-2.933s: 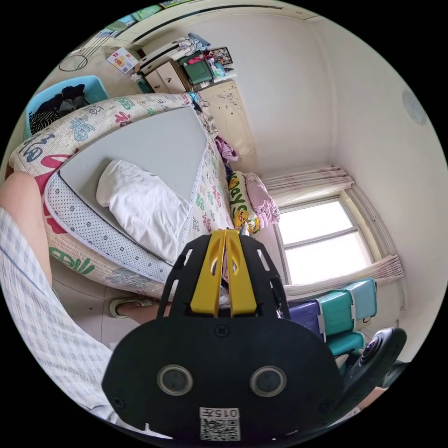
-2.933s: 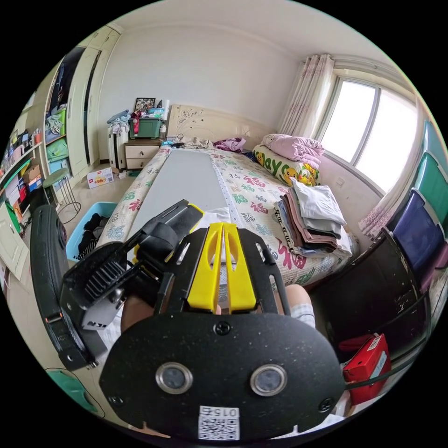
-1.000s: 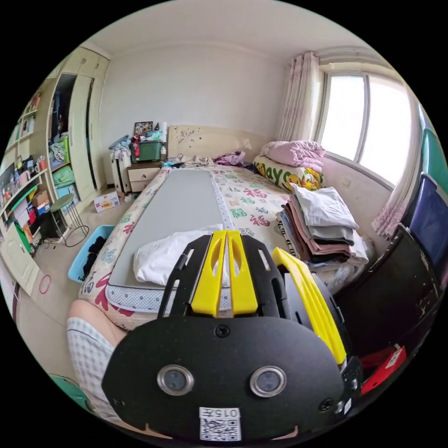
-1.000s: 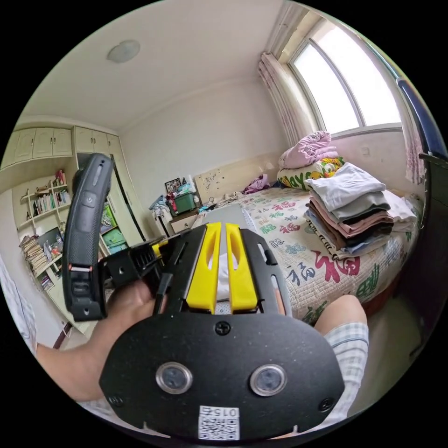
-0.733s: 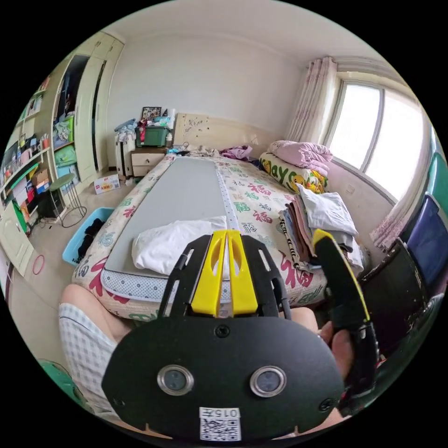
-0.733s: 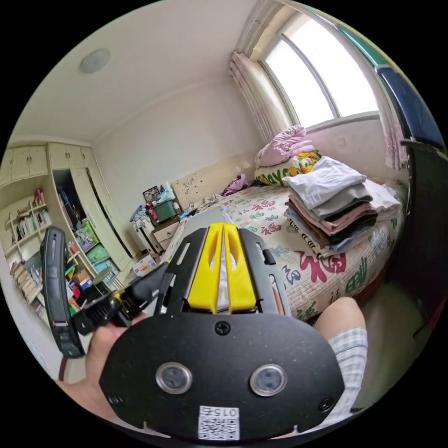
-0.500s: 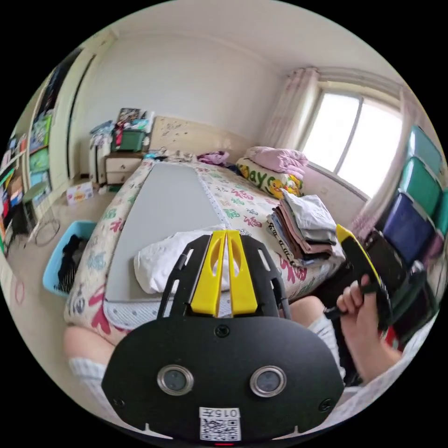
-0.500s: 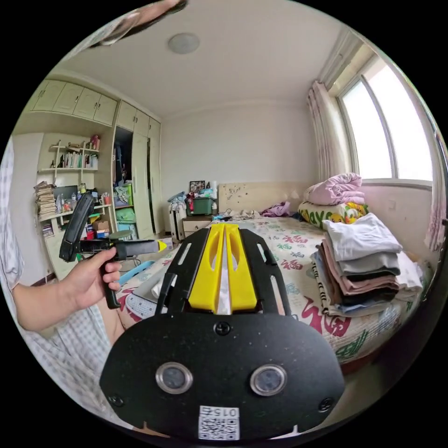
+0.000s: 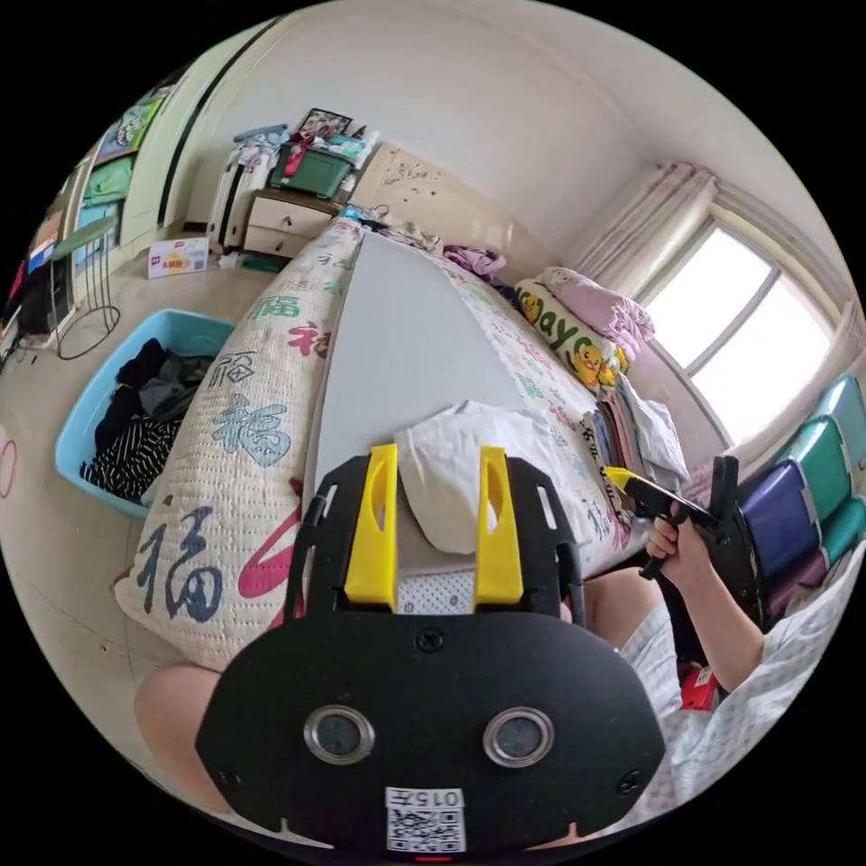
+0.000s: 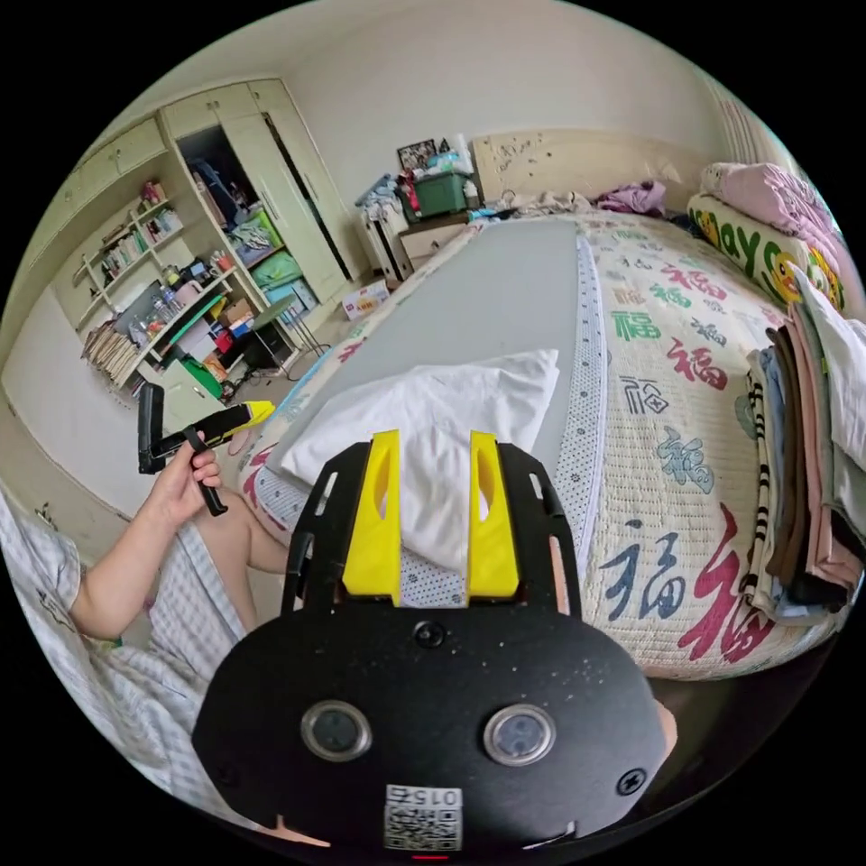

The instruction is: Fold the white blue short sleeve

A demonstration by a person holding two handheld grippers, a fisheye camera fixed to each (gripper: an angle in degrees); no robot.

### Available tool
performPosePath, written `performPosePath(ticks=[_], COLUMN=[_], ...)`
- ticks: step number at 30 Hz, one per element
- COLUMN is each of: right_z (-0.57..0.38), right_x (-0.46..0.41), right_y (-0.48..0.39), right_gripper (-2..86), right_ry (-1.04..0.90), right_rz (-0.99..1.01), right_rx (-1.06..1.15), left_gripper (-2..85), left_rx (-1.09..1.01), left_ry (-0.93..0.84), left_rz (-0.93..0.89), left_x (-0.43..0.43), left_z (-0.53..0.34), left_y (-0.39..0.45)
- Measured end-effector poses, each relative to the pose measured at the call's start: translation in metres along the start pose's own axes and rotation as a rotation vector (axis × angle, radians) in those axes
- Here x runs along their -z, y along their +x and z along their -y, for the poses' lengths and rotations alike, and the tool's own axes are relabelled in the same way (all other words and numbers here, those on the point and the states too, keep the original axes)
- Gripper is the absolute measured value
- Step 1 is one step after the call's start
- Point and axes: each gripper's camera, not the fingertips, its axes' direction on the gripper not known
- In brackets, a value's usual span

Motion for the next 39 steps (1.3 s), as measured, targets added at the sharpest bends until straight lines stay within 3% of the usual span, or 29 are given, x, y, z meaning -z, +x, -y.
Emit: performPosePath(ticks=[4,9,13,18,23,27,29,31,34,39], right_z=[0.067,0.147,0.193,0.256,0.302,0.254,0.22,0.159,0.068,0.005], right_x=[-0.042,-0.082,-0.125,-0.104,-0.006,0.085,0.092,0.077,0.084,0.076], right_y=[0.049,0.099,0.126,0.086,0.021,0.023,0.047,0.094,0.119,0.087], right_gripper=[12.4,11.7,4.4,0.4,-0.1,0.2,0.6,1.7,3.8,7.1], right_ry=[-0.082,-0.145,-0.272,-0.182,0.119,0.336,0.254,0.055,-0.002,-0.115], right_rz=[-0.068,-0.007,0.069,0.101,0.208,0.124,0.003,-0.12,-0.097,-0.099], right_rx=[-0.089,-0.176,-0.259,-0.095,0.116,0.122,0.048,-0.108,-0.26,-0.194], left_gripper=[13.9,12.6,5.7,1.9,1.0,1.1,1.3,1.6,2.6,3.3], left_rx=[0.053,0.085,0.061,0.039,-0.138,-0.373,-0.401,-0.362,-0.394,-0.416], left_ry=[-0.087,-0.259,-0.272,-0.083,0.288,0.27,0.174,0.054,-0.217,-0.251], left_rz=[0.081,-0.009,-0.047,-0.128,-0.263,-0.313,-0.349,-0.348,-0.236,-0.265], left_x=[-0.043,-0.083,-0.085,-0.034,0.093,0.128,0.103,0.06,-0.013,-0.018], left_z=[0.039,0.075,0.09,0.11,0.121,0.098,0.07,0.045,0.003,-0.021], left_y=[-0.018,-0.03,-0.032,-0.027,0.025,0.09,0.116,0.125,0.142,0.155])
